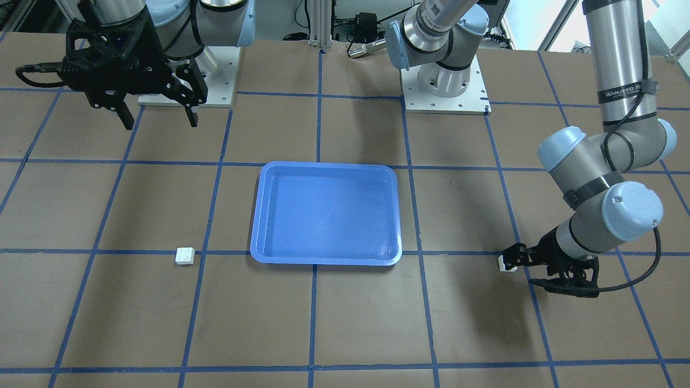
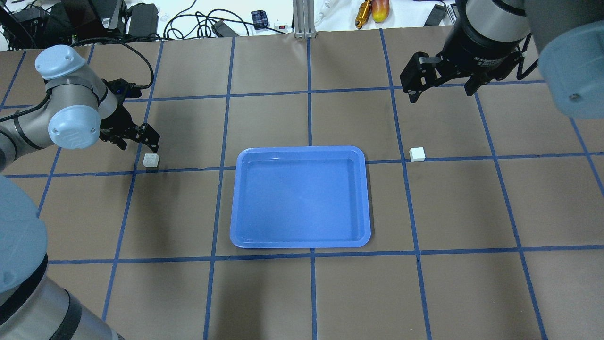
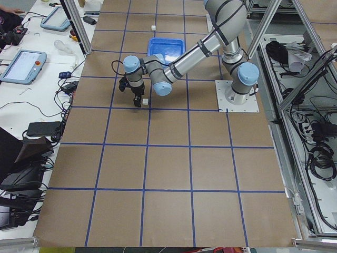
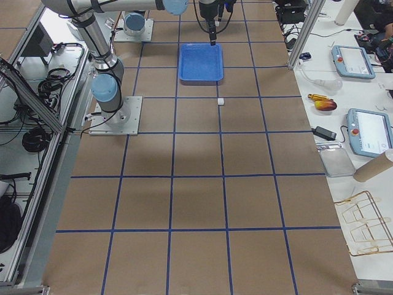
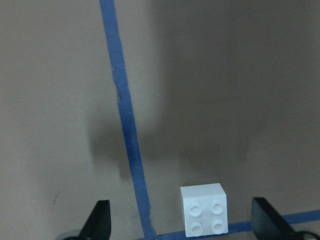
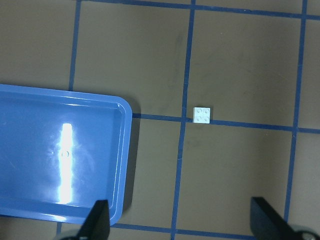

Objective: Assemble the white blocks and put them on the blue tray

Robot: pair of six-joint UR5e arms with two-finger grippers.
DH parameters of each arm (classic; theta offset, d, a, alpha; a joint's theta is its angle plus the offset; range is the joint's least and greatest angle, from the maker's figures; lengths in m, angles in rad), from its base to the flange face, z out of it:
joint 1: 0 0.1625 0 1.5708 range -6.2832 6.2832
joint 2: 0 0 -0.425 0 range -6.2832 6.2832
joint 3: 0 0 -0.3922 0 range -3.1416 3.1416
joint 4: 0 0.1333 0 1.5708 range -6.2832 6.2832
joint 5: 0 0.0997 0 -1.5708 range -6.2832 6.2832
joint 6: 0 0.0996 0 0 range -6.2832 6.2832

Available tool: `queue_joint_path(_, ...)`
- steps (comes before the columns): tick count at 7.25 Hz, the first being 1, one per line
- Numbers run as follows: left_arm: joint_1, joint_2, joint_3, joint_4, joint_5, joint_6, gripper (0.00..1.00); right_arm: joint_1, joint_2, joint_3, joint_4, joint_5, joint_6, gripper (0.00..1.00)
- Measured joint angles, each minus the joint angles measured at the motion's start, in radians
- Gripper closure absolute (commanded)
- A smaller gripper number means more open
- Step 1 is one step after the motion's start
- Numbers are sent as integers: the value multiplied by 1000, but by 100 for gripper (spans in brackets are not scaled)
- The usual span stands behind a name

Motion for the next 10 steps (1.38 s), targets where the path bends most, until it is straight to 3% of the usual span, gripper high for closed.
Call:
queue_joint_path(1,-1,-3,-14,7,-9,1,11,-4,2,4,-11,6,-140,0)
queue_joint_path(2,-1,-6,-38,31,-20,3,26,-9,3,7,-16,7,-281,0)
queue_joint_path(3,-2,-8,-61,60,-28,5,34,-21,3,14,-17,11,-402,0)
queue_joint_path(6,-2,-8,-78,80,-29,1,77,-137,2,63,-20,122,-945,0)
queue_joint_path(7,-2,-6,-78,77,-28,-1,83,-183,0,88,-22,185,-1092,0)
queue_joint_path(10,-9,18,-77,64,-33,-14,84,-283,-4,158,-26,312,-1438,0)
